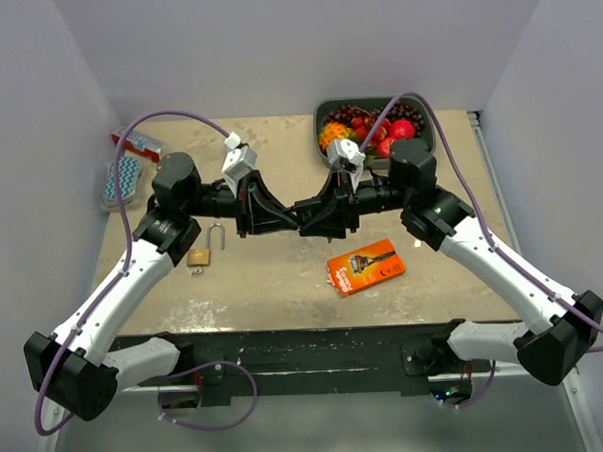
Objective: Lock with the key
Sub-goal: Lock the lock.
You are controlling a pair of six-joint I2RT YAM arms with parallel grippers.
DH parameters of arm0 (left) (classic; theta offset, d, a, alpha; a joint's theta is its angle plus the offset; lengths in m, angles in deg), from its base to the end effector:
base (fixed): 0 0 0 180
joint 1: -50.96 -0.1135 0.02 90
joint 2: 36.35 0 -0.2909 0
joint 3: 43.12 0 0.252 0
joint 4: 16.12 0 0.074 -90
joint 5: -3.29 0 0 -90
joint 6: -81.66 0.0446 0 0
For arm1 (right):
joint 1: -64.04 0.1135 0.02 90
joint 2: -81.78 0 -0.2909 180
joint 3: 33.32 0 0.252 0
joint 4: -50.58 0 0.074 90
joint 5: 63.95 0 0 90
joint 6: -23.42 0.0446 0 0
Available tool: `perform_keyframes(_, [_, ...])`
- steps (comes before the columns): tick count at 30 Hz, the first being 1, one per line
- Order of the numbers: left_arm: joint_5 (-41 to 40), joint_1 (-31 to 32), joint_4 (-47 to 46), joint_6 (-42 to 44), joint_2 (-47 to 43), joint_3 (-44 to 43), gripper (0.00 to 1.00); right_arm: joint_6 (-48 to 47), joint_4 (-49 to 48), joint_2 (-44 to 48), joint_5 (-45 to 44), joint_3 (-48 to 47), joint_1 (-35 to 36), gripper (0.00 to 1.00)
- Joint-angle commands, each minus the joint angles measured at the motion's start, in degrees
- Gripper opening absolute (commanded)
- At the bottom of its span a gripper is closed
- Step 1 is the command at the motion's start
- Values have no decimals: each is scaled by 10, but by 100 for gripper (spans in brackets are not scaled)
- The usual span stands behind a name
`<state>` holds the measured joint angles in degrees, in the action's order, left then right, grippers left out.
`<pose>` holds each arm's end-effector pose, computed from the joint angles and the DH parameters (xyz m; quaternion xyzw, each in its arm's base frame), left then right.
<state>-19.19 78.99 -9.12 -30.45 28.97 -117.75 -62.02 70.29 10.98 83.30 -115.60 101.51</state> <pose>0.1909 -0.1483 0.4223 0.4300 0.5544 -0.6027 0.3800 0.1902 0.1931 0.4243 -0.4887 0.5476 0.5441 0.4064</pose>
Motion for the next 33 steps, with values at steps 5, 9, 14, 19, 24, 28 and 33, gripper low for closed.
perform_keyframes(5, [-66,95,-113,14,6,-68,0,-35,-13,-82,29,8,115,0])
perform_keyframes(9, [-65,63,-7,88,-19,-60,0,-101,58,-54,14,3,98,0])
perform_keyframes(14, [-58,21,67,138,-39,-63,0,-154,158,-40,0,-8,62,10])
perform_keyframes(19, [-53,2,79,124,-45,-56,0,-168,210,-36,-4,-20,31,49])
perform_keyframes(24, [-50,-15,-13,52,-49,-7,0,-161,219,-36,1,-18,8,74])
perform_keyframes(28, [-45,-19,-36,40,-42,13,0,-148,210,-38,1,-8,-7,99])
perform_keyframes(33, [-33,-20,29,109,-41,10,0,-178,238,-46,9,-32,-26,99])
